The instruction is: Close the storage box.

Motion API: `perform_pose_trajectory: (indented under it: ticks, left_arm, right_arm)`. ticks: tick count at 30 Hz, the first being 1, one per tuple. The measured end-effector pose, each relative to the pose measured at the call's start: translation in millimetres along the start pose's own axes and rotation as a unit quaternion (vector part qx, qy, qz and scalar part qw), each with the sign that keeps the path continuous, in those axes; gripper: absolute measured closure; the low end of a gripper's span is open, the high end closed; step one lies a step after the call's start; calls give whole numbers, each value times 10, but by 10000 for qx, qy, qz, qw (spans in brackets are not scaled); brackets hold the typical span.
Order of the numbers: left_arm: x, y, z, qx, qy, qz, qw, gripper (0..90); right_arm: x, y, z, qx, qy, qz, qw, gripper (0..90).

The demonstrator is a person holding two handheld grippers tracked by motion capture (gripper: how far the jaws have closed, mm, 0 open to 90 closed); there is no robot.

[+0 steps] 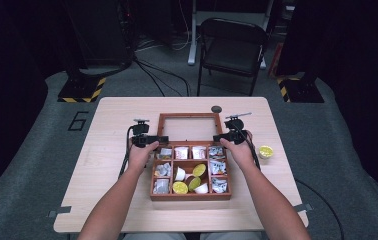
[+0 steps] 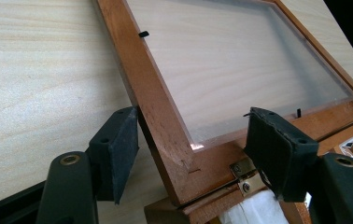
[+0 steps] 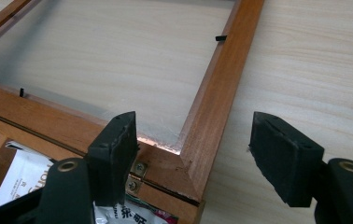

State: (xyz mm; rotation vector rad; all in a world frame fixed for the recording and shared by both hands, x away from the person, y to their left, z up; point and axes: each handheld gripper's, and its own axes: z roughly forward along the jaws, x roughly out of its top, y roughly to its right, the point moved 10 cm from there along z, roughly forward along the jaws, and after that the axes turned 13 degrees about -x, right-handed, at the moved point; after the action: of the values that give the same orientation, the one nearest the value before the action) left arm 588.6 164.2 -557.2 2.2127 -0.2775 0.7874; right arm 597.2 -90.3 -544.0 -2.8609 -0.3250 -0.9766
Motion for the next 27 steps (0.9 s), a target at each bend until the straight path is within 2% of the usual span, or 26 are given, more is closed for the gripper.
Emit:
perform_pose_trajectory:
  ticks: [4,6,13,20,27]
  left_arm:
    - [-4,2,12,14,11,-45,10000,338]
    - [-10,-4,6,12,-38,11,10000,337]
    - [-4,-12,24,33,-16,3,10000,324]
    - [-8,-14,43,-39,-23,-134,9999,304]
    - [-5,-11,51,9,-17,-98,9999,295]
  right_arm:
    - [-9,-32,37,33,-28,8,10000,314]
    - [-4,-31,47,40,-9,5,10000,312]
    - [2,-51,76,129,-46,109,9998,307]
    - [3,-94,94,223,-53,134,9996,293]
    - [8,-96,119,318,-72,207,9993,271]
